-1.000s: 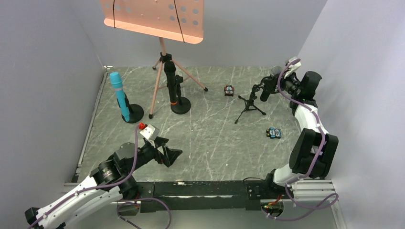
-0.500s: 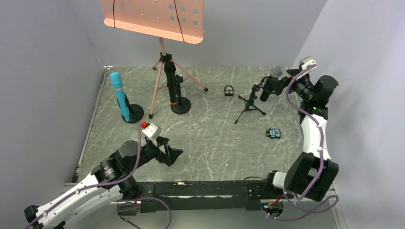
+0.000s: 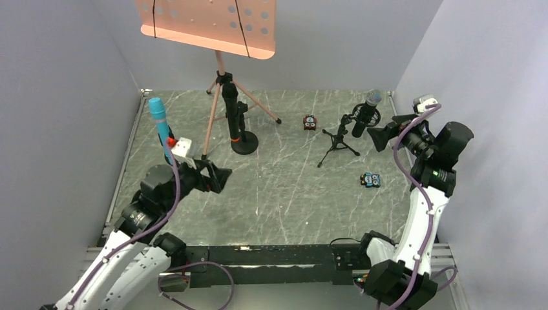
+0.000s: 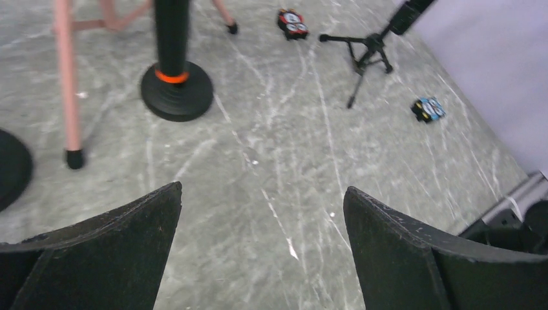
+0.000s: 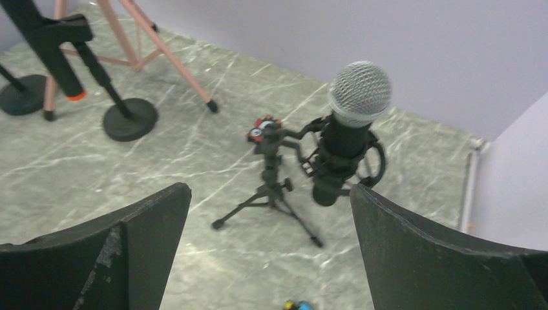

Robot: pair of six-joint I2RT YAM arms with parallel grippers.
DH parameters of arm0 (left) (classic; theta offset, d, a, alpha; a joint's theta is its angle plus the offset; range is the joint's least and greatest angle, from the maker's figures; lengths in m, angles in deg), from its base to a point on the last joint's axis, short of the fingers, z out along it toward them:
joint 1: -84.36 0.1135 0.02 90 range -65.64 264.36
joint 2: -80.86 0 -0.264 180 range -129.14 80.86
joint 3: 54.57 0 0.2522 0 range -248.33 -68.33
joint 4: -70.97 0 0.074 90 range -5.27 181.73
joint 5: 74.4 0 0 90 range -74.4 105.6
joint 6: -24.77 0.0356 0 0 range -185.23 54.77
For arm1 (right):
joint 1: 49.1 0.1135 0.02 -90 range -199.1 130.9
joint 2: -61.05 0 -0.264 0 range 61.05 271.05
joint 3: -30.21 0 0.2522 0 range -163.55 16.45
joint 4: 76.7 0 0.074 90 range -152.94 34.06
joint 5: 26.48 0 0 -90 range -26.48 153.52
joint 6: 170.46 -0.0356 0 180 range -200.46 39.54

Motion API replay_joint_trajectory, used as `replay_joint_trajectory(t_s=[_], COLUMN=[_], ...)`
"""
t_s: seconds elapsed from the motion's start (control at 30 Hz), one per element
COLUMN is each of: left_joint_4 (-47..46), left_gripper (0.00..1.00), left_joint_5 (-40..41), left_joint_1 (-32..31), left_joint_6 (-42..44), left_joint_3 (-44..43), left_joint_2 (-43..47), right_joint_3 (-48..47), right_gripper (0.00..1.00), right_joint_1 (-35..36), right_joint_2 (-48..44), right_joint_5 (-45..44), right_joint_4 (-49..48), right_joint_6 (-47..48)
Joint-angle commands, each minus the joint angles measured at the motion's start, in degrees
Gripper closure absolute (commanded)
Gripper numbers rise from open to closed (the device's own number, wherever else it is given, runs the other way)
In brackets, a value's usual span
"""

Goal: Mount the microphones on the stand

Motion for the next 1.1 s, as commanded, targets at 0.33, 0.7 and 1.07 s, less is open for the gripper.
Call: replay_joint_trajectory(t_s=[0.33,0.7,1.07], left_joint_4=[17.5,19.5,20.2], left_gripper=[0.01,0.01,0.01], left_joint_5=[-2.3,-6.2,-7.5], left_joint_1=[15.1,15.1,15.1], left_joint_6=[9.6,8.5,8.1], left_joint_3=[-21.2,-22.6,-21.6], left_joint_2=[-2.1,0.5,2.3], right_joint_3=[-0.1,-1.3,-0.8], right_gripper=[0.0,0.0,0.0], right_joint_1=[-0.2,-0.2,-0.2], right_joint_2=[-11.4,-14.3,-14.9], right_joint_5=[-18.6,-23.0,-23.0], right_joint_4=[20.2,21.5,20.2], right_joint_6=[-21.7,-22.2,-22.0])
